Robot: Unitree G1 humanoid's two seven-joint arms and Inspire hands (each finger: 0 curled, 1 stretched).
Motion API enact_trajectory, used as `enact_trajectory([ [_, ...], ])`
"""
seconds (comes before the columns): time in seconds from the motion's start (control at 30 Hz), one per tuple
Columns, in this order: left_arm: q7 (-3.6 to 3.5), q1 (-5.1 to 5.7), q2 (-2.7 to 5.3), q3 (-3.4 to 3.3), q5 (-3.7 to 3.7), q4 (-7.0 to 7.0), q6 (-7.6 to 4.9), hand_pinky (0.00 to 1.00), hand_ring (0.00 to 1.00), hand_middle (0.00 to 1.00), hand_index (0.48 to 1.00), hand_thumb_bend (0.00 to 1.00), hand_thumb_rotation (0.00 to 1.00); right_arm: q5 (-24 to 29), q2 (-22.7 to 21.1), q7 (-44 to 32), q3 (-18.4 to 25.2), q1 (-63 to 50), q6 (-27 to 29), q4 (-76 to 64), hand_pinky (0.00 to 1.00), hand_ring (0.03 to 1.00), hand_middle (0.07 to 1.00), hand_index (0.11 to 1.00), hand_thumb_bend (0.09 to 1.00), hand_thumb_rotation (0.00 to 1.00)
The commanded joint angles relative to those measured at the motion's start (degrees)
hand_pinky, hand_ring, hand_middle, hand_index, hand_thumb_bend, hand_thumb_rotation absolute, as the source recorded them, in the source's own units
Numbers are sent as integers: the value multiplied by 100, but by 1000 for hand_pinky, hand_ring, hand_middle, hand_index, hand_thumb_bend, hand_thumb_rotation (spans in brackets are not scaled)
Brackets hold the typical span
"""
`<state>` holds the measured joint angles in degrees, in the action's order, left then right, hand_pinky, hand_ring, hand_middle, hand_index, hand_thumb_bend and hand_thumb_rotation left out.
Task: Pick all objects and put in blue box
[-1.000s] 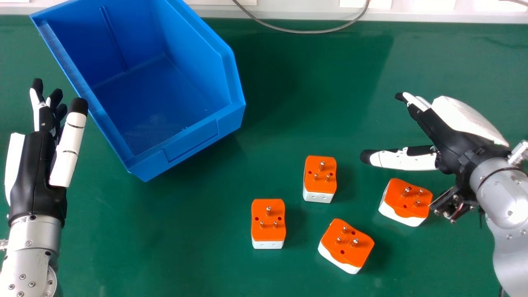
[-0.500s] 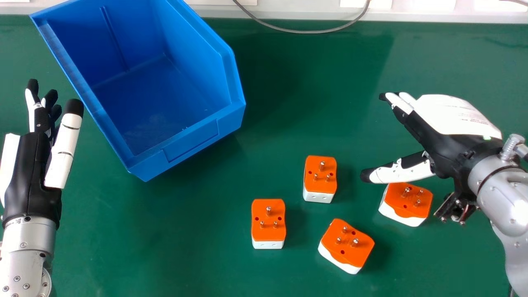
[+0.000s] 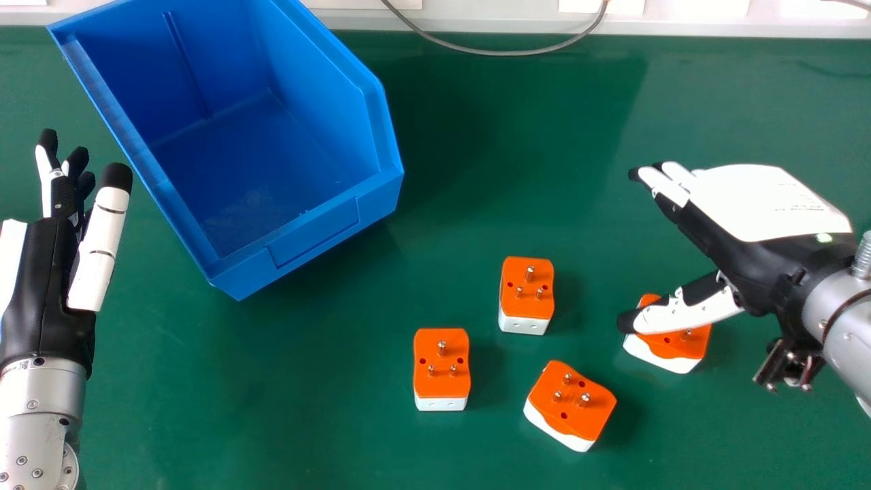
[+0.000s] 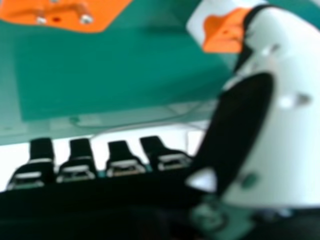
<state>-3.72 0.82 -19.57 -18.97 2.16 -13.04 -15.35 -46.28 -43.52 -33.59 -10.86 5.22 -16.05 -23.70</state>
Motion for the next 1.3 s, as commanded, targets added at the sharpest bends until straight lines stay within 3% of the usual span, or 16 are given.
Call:
enact_trajectory([
  [0.0, -37, -1, -112, -85, 62, 95, -39, 950, 990, 1000, 1000, 617, 939, -171, -158, -168, 163, -19, -3, -309, 928, 968, 994, 970, 593, 458],
  [0.2, -156, -79, -119, -144, 202, -1, 37, 978, 997, 1000, 1000, 645, 922, -494, -301, -605, 50, -94, 204, -579, 933, 960, 978, 952, 588, 452],
  [0.4, -221, -69, -127, -178, 332, 79, 202, 997, 1000, 1000, 1000, 673, 903, -647, -347, -1093, -67, 3, 457, -506, 938, 960, 975, 946, 593, 455],
  [0.83, -148, 11, -158, -214, 203, 423, 575, 991, 1000, 1000, 1000, 622, 894, -1159, -344, -1732, -278, 299, 890, -375, 933, 949, 956, 925, 604, 423],
  [1.0, -144, 5, -166, -234, 208, 443, 666, 988, 1000, 1000, 1000, 640, 894, -1342, -274, -1811, -381, 432, 1000, -179, 940, 950, 955, 923, 607, 425],
  [1.27, -136, -25, -156, -260, 255, 514, 839, 972, 1000, 1000, 1000, 569, 884, -1788, -213, -1887, -617, 709, 1219, 122, 968, 956, 950, 924, 582, 429],
])
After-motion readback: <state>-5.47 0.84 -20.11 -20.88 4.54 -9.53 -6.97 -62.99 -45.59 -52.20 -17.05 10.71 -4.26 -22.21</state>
